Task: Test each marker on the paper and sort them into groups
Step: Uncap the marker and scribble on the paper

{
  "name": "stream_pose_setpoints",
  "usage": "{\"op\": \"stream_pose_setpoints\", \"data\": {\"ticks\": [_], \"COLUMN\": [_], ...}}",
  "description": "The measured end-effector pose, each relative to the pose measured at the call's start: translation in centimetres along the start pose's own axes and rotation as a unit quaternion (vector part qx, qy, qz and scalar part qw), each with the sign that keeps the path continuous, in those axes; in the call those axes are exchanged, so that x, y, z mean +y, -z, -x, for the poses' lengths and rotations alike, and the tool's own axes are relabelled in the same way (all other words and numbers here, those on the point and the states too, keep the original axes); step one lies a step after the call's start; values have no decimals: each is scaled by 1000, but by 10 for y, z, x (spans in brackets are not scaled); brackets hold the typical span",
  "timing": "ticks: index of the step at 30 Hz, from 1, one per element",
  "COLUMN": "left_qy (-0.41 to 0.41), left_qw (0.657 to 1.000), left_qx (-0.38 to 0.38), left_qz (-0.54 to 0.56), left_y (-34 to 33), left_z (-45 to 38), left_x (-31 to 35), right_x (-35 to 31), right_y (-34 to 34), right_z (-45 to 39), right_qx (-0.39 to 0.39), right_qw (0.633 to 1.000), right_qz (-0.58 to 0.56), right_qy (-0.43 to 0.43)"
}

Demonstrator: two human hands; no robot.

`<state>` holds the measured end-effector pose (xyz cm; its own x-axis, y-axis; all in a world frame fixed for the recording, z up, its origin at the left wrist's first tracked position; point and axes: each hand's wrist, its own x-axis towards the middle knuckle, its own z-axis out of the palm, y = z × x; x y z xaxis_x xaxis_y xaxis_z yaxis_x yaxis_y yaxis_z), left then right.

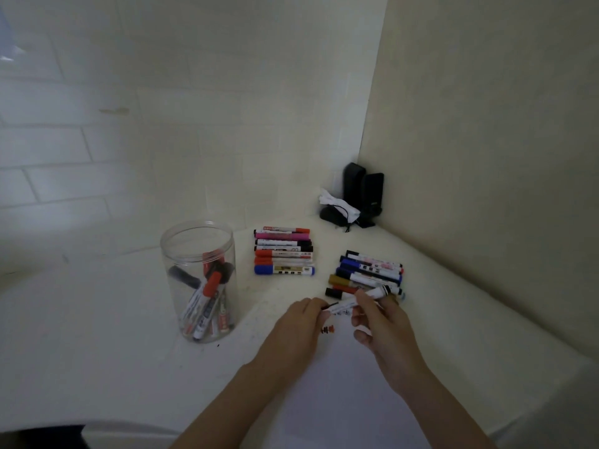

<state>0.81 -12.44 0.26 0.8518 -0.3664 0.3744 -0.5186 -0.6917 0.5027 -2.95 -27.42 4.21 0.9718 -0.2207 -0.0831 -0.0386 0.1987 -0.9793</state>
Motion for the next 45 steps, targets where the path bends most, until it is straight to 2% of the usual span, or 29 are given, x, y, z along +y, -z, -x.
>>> {"op": "stream_pose_setpoints", "data": {"ticks": [5, 12, 15, 17, 20, 23, 24, 26, 29, 32, 34, 37, 42, 43, 44, 45], "left_qy": [-36, -67, -50, -11, 93, 157, 176, 205, 229, 208, 194, 181, 218, 235, 270, 312], "left_qw": [999, 993, 992, 988, 951, 899, 879, 840, 799, 820, 812, 777, 764, 752, 723, 681], "left_qx": [-32, -34, -41, -24, 2, 15, 14, 6, 15, 4, -1, 23, 99, 108, 128, 155], "left_qz": [18, 87, 106, 154, 293, 409, 443, 503, 556, 533, 550, 602, 600, 606, 623, 644], "left_y": [-1, 9, 12, 14, 19, 24, 26, 29, 31, 32, 31, 32, 24, 23, 25, 30], "left_z": [7, 7, 7, 7, 8, 8, 8, 7, 5, 4, 6, 6, 6, 4, 1, -3], "left_x": [-1, -1, 3, 3, -2, -7, -8, -8, -5, 3, 7, 6, 20, 21, 19, 15], "right_x": [12, 9, 9, 10, 9, 6, 4, -4, -16, -22, -20, -10, 4, 6, 8, 10], "right_y": [-5, -1, 0, 3, 9, 18, 21, 27, 26, 12, 4, 1, -10, -10, -8, -4], "right_z": [3, 0, -1, -1, -1, 0, 0, 0, -2, -3, -4, -5, 10, 13, 15, 16], "right_qx": [-46, -93, -91, -80, -74, -111, -126, -164, -208, -237, -238, -207, -100, -87, -76, -63], "right_qw": [992, 990, 991, 994, 997, 985, 982, 981, 956, 920, 903, 896, 872, 866, 857, 850], "right_qz": [116, 104, 99, 68, -1, -81, -75, 11, 197, 312, 355, 381, 424, 431, 444, 457], "right_qy": [9, 22, 23, 9, -37, -105, -115, -107, -70, -19, 32, 97, 224, 239, 249, 255]}}
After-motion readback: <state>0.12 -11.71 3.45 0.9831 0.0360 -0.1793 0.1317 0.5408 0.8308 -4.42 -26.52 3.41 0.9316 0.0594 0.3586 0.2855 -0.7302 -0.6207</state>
